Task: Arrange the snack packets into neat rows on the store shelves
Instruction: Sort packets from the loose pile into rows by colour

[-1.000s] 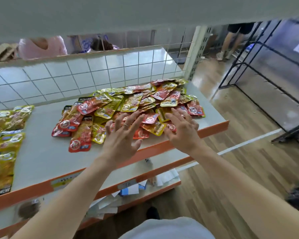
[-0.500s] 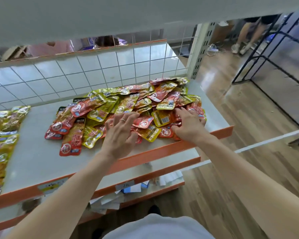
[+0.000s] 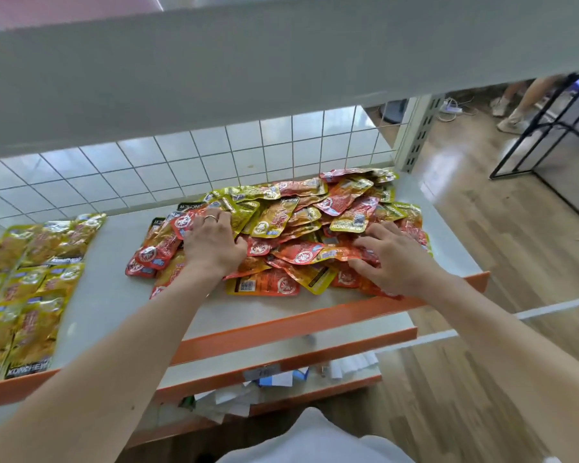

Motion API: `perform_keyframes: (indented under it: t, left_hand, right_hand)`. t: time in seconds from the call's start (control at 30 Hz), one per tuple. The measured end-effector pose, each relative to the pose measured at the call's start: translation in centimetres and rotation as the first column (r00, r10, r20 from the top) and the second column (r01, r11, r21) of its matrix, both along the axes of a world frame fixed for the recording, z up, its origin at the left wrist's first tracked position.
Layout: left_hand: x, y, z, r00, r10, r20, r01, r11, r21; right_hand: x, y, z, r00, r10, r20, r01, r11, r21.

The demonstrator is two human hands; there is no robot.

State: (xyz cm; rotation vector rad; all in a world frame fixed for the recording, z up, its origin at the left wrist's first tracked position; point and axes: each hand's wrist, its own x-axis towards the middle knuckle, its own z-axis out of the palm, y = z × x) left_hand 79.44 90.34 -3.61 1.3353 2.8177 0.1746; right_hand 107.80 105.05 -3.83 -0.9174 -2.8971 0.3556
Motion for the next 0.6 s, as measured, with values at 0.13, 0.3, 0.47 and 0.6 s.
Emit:
perform_keyframes:
  t: [0.13, 0.3, 0.47, 0.6]
  left_hand:
    - [-0.3, 0.0, 0.1, 0.994, -0.079, -0.081, 0.074, 0.995, -0.065]
    - [1.3, -0.8, -0.3, 0.982, -0.156, -0.108, 0.163, 0.984, 0.065]
    - [0.4, -1.4, -0.2, 0.937, -0.295, -0.188, 0.329, 0.926, 0.185]
    - [-0.2, -1.4, 1.8, 0.971, -0.217, -0.106, 0.241, 0.856, 0.457]
  right_hand:
    - [1.4, 0.4, -0.6, 0.99, 0.053, -0.13, -0.052, 0.999, 0.01]
    - [2.8, 0.4, -0.9, 0.947, 0.056, -0.316, -0.065, 0.998, -0.02]
    - [3.1, -0.7, 1.3, 0.774, -0.286, -0.564, 0.019, 0.902, -0.431]
    - [2.8, -1.1, 2.7, 0.571, -0.551, -0.608, 0.001, 0.742, -0.671]
